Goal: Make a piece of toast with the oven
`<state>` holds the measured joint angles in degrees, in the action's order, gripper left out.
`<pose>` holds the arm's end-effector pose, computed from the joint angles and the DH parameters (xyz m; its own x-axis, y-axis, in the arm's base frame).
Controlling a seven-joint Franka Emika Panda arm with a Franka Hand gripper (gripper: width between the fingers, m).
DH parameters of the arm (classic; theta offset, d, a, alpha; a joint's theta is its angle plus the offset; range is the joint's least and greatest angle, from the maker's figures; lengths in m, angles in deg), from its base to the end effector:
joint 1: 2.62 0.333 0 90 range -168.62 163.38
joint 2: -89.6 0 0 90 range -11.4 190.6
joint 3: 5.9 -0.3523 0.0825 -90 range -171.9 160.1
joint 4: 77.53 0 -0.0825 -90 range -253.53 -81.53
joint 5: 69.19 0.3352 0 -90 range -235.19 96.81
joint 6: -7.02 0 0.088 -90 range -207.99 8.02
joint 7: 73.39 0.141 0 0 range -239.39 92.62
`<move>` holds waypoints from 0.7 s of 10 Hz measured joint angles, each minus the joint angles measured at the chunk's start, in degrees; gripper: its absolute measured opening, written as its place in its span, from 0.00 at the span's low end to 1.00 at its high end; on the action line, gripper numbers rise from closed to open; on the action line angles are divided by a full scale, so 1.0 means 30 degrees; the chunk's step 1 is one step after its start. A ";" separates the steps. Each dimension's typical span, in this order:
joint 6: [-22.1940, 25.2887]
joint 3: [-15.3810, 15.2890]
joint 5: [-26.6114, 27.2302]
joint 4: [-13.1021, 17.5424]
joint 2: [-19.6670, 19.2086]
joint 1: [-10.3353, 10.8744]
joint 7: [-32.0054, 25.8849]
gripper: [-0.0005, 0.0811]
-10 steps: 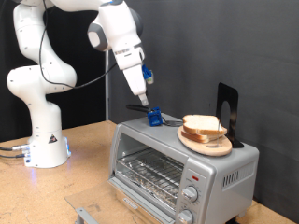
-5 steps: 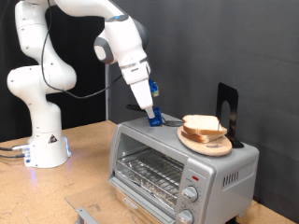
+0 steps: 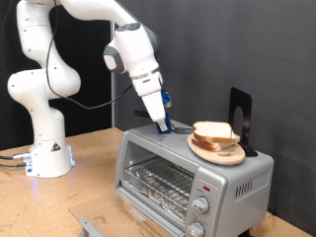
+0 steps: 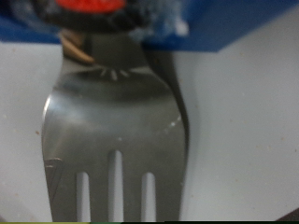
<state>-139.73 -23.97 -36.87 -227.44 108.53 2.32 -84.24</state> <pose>0.3626 0.1586 0.4175 0.9590 0.1138 0.2597 0.1846 -0.9458 -0.2671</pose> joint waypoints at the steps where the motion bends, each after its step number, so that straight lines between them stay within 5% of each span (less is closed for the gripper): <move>1: -0.0046 -0.0015 0.0065 0.0000 -0.0036 0.0049 -0.0001 1.00; 3: -0.0081 -0.0047 0.0239 0.0016 -0.0111 0.0103 0.0000 0.65; 4: -0.0095 -0.0066 0.0292 0.0033 -0.0162 0.0104 0.0000 0.65; 5: -0.0097 -0.0086 0.0313 0.0037 -0.0219 0.0104 0.0000 0.49; 7: -0.0097 -0.0136 0.0403 0.0036 -0.0288 0.0104 0.0000 0.49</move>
<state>-140.02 -24.38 -35.66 -227.33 107.67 2.63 -84.24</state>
